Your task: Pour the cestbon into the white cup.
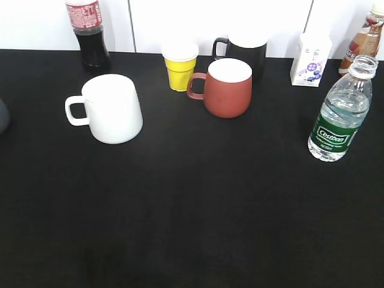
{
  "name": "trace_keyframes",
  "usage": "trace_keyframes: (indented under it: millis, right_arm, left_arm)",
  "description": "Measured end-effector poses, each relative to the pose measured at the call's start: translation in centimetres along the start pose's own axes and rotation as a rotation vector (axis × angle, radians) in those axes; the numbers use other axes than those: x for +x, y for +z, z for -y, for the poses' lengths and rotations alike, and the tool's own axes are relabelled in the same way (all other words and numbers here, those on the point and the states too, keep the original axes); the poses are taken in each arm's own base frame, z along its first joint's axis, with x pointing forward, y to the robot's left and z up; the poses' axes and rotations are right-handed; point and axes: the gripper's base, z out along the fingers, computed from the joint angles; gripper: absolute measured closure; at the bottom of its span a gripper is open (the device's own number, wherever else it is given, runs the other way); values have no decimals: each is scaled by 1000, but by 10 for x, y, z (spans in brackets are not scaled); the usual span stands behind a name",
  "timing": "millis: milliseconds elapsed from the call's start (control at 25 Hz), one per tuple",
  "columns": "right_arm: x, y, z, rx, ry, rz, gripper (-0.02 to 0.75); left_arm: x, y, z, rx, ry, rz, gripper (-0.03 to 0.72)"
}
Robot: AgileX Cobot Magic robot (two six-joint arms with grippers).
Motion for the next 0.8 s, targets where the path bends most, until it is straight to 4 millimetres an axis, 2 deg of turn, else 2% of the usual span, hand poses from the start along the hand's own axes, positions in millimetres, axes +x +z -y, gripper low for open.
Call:
trace_keyframes:
  millis: [520, 560, 680, 720, 800]
  right_arm:
    - [0, 0, 0, 0, 0, 0, 199]
    - [0, 0, 0, 0, 0, 0, 199]
    - [0, 0, 0, 0, 0, 0, 199]
    - [0, 0, 0, 0, 0, 0, 199]
    - [0, 0, 0, 0, 0, 0, 199]
  left_arm:
    - [-3, -2, 0, 0, 0, 19, 157]
    - [-12, -4, 0, -3, 1, 49, 157]
    - [-66, 4, -3, -39, 36, 118, 157]
    - [-96, 20, -4, -44, 58, 151, 157]
    - [-123, 45, -3, -26, 39, 218, 157]
